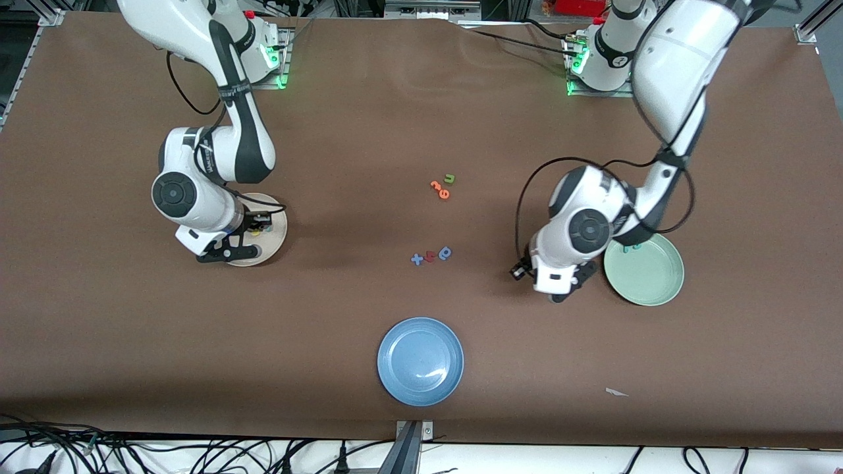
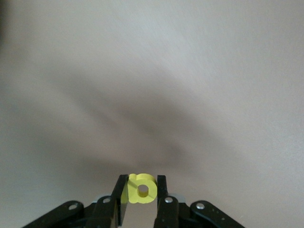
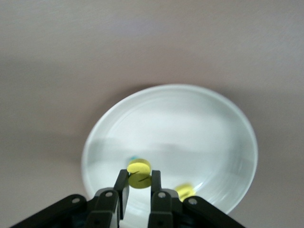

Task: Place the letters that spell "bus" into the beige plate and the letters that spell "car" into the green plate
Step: 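Drop 2 on the cream plate while the left gripper drops d on green plate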

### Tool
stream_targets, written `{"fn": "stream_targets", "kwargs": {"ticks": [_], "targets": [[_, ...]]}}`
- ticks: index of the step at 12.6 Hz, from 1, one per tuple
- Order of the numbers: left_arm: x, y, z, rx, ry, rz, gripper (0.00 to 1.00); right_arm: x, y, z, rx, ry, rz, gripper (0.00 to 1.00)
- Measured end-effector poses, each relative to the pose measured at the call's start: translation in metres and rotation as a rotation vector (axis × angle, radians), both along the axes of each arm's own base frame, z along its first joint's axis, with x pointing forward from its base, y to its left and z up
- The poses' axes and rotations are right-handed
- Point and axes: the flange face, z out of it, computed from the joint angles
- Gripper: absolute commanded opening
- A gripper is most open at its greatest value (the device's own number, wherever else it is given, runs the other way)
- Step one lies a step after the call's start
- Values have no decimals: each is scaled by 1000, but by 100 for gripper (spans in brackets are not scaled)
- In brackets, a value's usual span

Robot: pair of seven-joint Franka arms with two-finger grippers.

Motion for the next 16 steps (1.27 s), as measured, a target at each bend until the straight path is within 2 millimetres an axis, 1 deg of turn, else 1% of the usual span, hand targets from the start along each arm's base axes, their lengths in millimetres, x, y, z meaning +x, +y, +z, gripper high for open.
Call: {"fn": "stream_targets", "kwargs": {"ticks": [1,2,3,4,5,6,7,8,9,10,11,12,13,14,16], "targets": [[4,24,24,10,11,-30,0,3,-8,-12,-16,-11,2,12],[8,53,44,15,20,-56,0,4,-13,-24,-31,-14,5,13],[11,85,54,15,33,-81,0,4,-15,-32,-41,-13,7,23],[15,118,56,9,45,-105,0,4,-16,-36,-45,-13,9,57],[17,150,51,-2,56,-128,0,4,-17,-37,-47,-11,7,100],[16,179,42,-14,70,-148,0,5,-18,-37,-47,-11,4,100],[15,204,29,-28,88,-163,0,5,-18,-37,-46,-13,3,100],[14,221,15,-41,98,-171,0,7,-16,-35,-44,-15,4,100],[15,230,-1,-53,94,-174,0,8,-13,-34,-42,-18,6,100],[16,232,-18,-62,86,-172,4,10,-11,-32,-40,-21,8,100],[18,230,-33,-69,77,-170,16,11,-9,-30,-38,-21,9,100],[19,229,-47,-76,73,-168,46,12,-6,-26,-34,-9,10,100],[18,230,-55,-79,75,-166,83,14,-3,-19,-28,10,9,100],[18,232,-59,-81,76,-162,100,18,3,-8,-23,33,-3,100],[21,240,-52,-80,62,-157,100,27,17,26,-11,78,-40,100]]}}
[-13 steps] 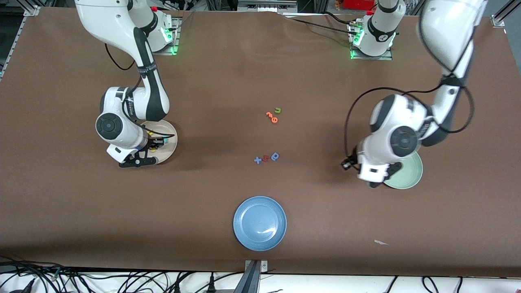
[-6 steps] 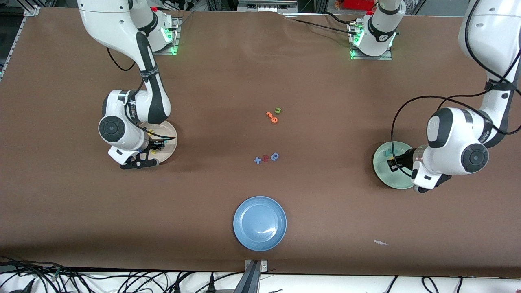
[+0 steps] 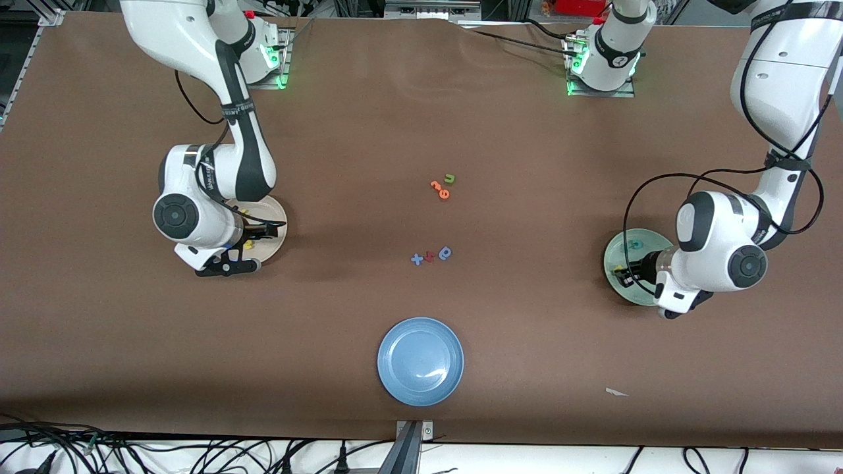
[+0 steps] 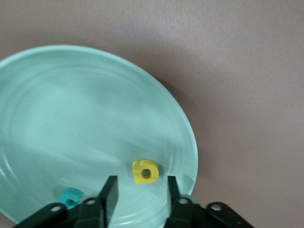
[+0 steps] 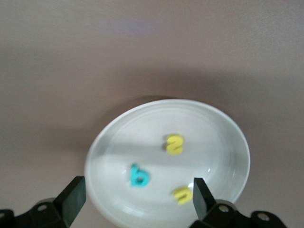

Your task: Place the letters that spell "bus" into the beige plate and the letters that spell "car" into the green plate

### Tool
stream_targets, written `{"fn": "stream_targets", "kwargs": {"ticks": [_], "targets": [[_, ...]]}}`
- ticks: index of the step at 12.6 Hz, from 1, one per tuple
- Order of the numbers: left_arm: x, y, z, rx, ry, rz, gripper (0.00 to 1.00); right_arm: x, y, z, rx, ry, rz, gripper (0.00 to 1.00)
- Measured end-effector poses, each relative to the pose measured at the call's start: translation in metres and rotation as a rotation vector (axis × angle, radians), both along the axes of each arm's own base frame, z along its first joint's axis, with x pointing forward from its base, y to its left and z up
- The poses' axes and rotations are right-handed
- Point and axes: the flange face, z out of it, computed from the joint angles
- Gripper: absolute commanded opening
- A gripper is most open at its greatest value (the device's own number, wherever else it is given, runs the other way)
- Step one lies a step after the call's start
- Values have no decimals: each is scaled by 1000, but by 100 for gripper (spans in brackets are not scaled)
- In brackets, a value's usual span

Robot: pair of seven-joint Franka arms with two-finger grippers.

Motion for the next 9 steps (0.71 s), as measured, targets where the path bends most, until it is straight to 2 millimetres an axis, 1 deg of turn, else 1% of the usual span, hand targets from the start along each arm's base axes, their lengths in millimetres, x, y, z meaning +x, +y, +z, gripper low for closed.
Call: {"fn": "stream_targets", "kwargs": {"ticks": [1,2,3,5,7,8,9], "targets": [[4,3,9,2,-18,3,100,5,4,23,6,19,-13,100],[9,6,24,6,-42,6,100,11,4,49,13,35,-21,100],[13,8,45,13,-69,6,100,15,2,79,20,52,-25,100],[18,10,101,33,-131,6,100,17,-1,141,30,92,-29,100],[17,18,161,56,-170,14,100,15,-5,192,30,119,-32,100],[16,26,190,64,-180,13,100,13,-5,210,30,125,-30,100],[15,34,217,67,-185,-15,100,10,-4,219,30,137,-28,100]]}}
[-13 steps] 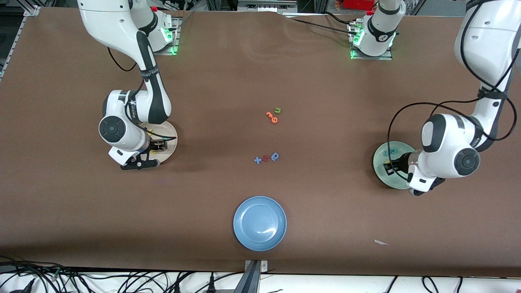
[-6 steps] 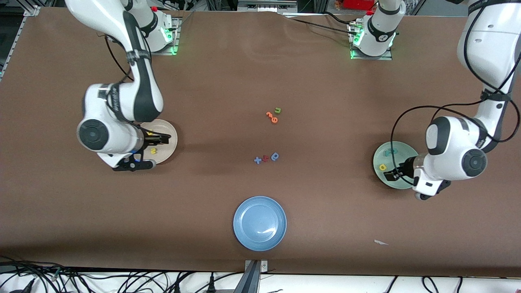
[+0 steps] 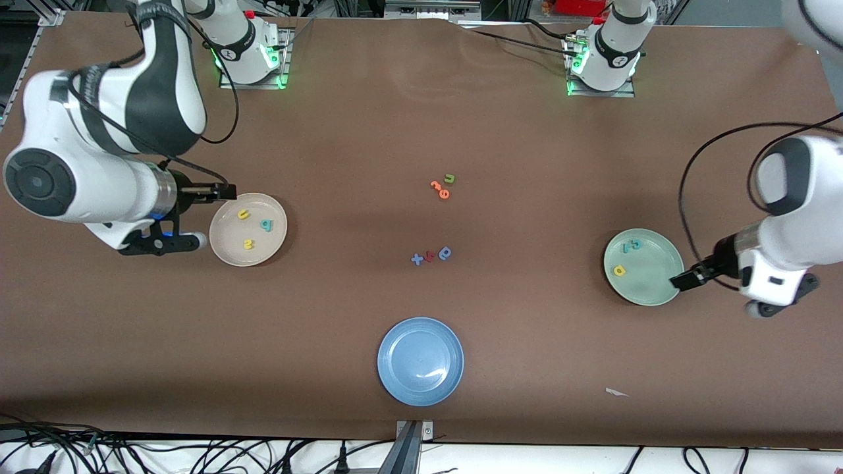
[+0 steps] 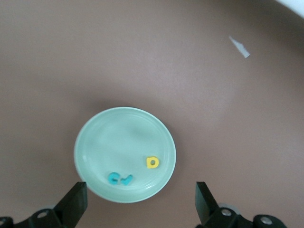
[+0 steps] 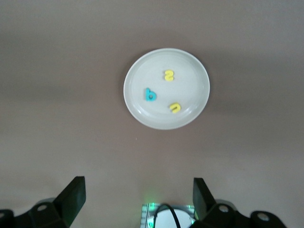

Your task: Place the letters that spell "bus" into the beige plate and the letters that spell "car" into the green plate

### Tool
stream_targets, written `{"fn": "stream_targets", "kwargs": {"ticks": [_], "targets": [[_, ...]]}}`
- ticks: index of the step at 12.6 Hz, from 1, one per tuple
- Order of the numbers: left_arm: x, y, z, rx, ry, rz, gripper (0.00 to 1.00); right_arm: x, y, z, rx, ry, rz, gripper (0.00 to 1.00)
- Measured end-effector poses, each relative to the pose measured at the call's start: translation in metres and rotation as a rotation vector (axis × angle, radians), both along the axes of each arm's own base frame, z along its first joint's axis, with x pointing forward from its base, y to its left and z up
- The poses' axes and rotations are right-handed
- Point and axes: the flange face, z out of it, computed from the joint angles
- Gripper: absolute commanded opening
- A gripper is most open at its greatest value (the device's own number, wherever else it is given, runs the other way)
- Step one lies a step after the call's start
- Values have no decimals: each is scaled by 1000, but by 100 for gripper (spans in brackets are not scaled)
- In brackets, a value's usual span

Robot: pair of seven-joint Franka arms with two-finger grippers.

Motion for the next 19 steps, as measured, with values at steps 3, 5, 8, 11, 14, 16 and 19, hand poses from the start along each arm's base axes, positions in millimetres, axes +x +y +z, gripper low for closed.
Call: {"fn": "stream_targets", "kwargs": {"ticks": [3,5,8,11,14,16,19], "targets": [[-3,24,57,-2,16,-138,100,-8,0,9,3,39,2,100],[-6,34,76,-9,30,-209,100,-11,-7,15,12,48,-2,100],[-6,31,104,-11,6,-271,100,-21,-21,18,25,13,37,100],[-5,32,123,-6,-27,-282,100,-35,-34,24,62,-71,55,100],[-6,27,132,-1,-42,-306,100,-44,-98,58,91,-201,-36,100],[-7,19,140,8,-55,-341,99,-54,-134,79,86,-245,-84,100],[-16,26,164,-6,-94,-343,99,-69,-134,98,43,-273,-63,100]]}}
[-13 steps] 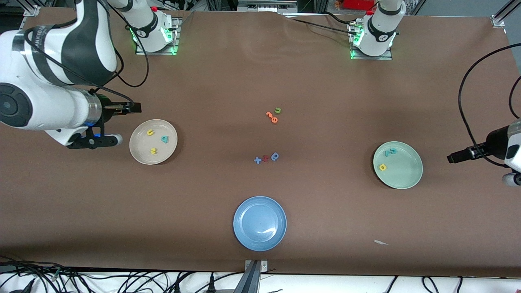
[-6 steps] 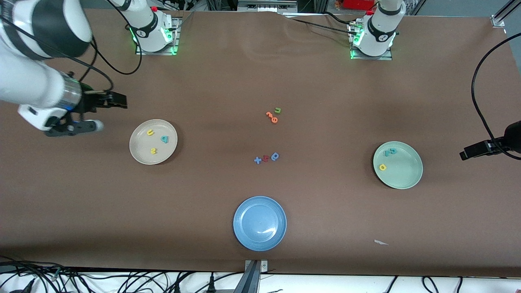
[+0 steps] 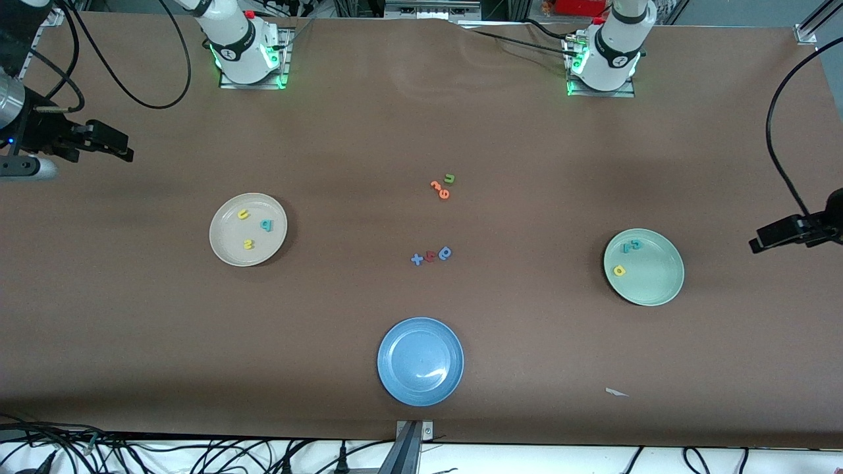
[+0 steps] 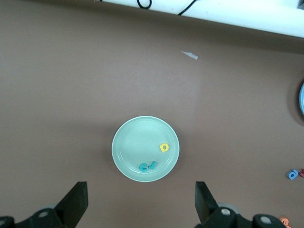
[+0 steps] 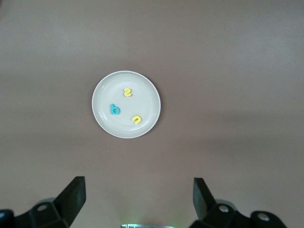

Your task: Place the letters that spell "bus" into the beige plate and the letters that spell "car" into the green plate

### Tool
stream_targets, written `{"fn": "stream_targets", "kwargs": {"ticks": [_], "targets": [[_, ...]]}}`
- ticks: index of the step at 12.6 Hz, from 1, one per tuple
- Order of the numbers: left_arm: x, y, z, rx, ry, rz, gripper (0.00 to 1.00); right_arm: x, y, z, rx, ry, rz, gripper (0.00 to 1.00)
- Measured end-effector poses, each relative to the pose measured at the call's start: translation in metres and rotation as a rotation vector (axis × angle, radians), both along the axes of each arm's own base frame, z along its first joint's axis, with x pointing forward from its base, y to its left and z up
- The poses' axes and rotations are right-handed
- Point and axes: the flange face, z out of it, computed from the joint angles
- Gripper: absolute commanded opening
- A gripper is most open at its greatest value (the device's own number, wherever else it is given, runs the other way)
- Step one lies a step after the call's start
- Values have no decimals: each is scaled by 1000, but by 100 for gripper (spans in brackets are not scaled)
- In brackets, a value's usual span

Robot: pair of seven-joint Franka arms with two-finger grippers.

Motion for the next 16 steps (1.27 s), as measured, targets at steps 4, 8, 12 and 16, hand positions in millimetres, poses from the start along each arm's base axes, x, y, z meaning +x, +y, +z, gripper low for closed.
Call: {"fn": "stream_targets", "kwargs": {"ticks": [4,8,12,16], "targets": [[-15,-17,15,40,22,-45,98,-3,6,-7,-10,15,9,100],[-28,-22,6,50,57,-82,99,-3,4,-7,-10,16,5,100],[-33,-18,15,44,41,-86,99,-3,3,-7,-10,12,3,100],[-35,-18,19,43,33,-97,99,1,2,-5,-10,-18,1,100]]}}
